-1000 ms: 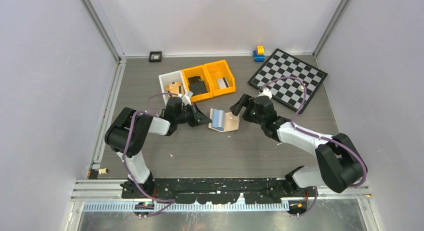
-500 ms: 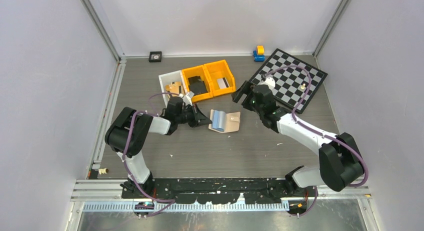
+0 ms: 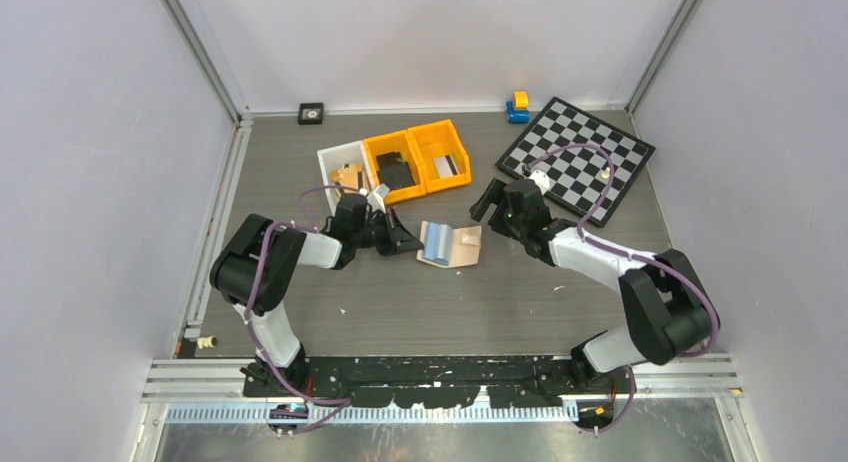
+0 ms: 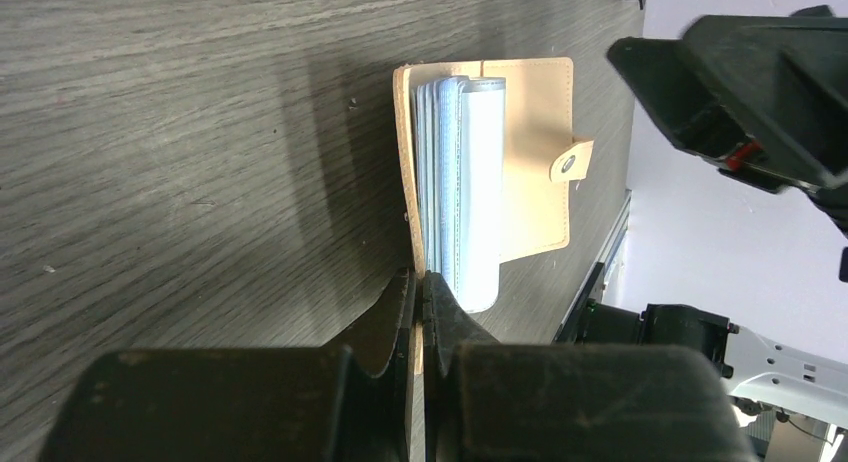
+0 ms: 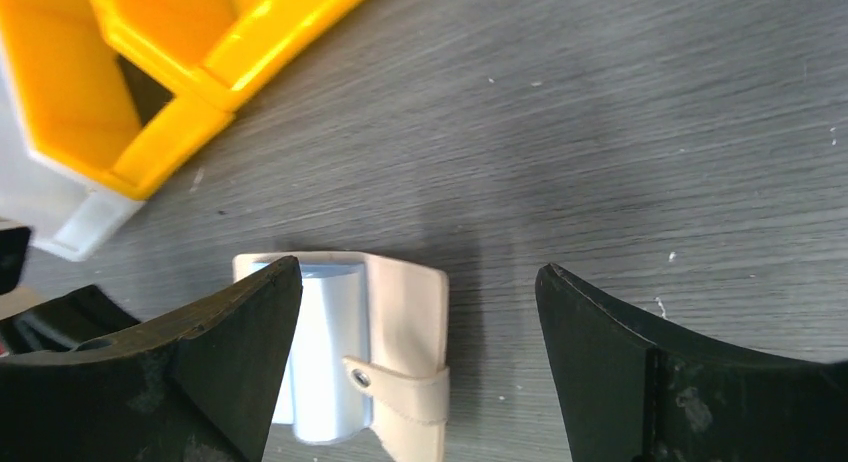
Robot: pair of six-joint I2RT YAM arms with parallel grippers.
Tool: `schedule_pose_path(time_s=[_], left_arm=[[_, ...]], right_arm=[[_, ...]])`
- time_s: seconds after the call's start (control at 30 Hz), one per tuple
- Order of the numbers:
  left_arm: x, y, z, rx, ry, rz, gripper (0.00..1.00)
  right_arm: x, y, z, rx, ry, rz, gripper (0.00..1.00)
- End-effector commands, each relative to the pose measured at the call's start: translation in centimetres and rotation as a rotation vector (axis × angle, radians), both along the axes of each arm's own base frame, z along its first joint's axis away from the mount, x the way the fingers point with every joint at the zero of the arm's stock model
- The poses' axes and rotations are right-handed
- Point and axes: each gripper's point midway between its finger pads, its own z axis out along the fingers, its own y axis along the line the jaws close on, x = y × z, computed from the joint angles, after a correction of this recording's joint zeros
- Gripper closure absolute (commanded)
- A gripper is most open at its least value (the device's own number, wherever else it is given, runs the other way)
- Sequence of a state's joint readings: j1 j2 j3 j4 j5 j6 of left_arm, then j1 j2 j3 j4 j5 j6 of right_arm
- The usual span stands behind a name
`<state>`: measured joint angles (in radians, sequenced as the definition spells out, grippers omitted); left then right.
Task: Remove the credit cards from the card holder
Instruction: Pick up the card holder from the center of the board.
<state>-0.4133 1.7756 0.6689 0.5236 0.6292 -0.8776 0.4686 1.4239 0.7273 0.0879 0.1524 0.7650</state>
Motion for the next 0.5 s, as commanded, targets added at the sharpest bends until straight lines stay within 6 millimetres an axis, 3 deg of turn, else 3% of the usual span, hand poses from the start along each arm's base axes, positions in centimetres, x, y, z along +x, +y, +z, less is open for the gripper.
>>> schedule_pose_path(time_s=[0.0, 0.17, 0.47], left_arm=[[0.8, -0.5, 1.9, -0.013, -0.068, -0.015, 1.00], [0.8, -0.5, 1.7, -0.007, -0.065, -0.014, 1.00], [0.8, -0.6, 2.6, -0.020, -0.088, -0.020, 1.00]], right_arm=[[1.3, 0.6, -1.2, 0.052, 0.076, -0.012, 0.09], [0.5, 4.5, -1.8, 0.221, 0.129, 0.163, 0.09], [-0.4, 7.4, -1.0, 0.370, 0.112, 0.290, 0.08]])
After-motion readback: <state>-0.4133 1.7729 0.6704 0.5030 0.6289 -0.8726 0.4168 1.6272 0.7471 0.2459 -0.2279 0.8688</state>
